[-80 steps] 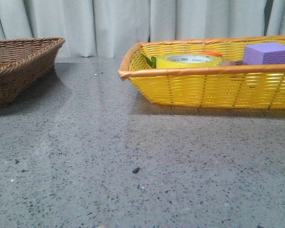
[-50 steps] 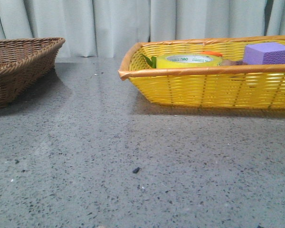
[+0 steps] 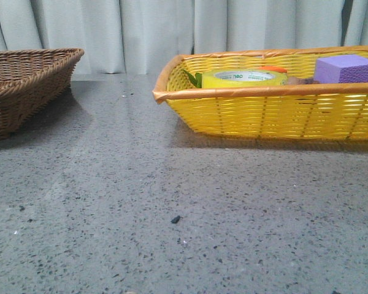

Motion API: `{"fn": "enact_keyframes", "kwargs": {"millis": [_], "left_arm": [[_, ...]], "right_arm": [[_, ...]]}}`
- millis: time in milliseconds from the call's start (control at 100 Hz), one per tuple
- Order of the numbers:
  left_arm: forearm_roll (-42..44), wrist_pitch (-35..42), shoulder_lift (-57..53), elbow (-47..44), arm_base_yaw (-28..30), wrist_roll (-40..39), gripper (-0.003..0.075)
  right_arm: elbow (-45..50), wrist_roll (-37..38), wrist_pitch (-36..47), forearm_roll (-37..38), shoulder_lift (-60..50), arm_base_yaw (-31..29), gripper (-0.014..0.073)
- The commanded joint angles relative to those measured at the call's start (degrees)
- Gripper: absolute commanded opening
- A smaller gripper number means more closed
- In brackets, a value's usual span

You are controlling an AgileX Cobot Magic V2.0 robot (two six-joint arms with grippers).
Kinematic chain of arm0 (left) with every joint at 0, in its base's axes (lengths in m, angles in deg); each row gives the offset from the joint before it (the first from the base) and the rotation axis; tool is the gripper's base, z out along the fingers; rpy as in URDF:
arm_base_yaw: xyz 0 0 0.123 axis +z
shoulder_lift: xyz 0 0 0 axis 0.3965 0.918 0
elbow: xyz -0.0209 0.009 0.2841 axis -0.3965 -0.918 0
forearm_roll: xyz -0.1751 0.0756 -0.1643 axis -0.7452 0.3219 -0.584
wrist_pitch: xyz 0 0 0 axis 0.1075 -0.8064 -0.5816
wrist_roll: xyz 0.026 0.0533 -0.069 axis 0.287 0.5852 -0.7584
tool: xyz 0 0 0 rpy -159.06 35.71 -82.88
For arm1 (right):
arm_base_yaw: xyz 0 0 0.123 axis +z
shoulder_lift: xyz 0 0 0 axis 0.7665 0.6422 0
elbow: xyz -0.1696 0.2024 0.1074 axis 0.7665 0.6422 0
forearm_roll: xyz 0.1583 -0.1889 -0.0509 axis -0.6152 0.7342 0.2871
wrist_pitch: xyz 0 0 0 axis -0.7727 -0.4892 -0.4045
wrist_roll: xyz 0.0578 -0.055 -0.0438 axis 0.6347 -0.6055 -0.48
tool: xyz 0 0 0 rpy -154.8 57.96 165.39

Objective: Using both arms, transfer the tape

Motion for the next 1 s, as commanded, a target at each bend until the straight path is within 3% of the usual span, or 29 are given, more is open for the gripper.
{"fn": "enact_keyframes", "kwargs": {"millis": [0, 990], "left_arm": [[-0.17, 3.35, -1.64, -0.49, 0.08, -0.58, -0.002], [-0.07, 5.47, -1.64, -0.49, 0.08, -0.58, -0.002]], "right_arm": [[1.23, -0.17, 0.65, 0.0, -1.15, -0.36, -0.0073], [1.23, -0.17, 3.52, 0.0, -1.15, -0.36, -0.0073]]}}
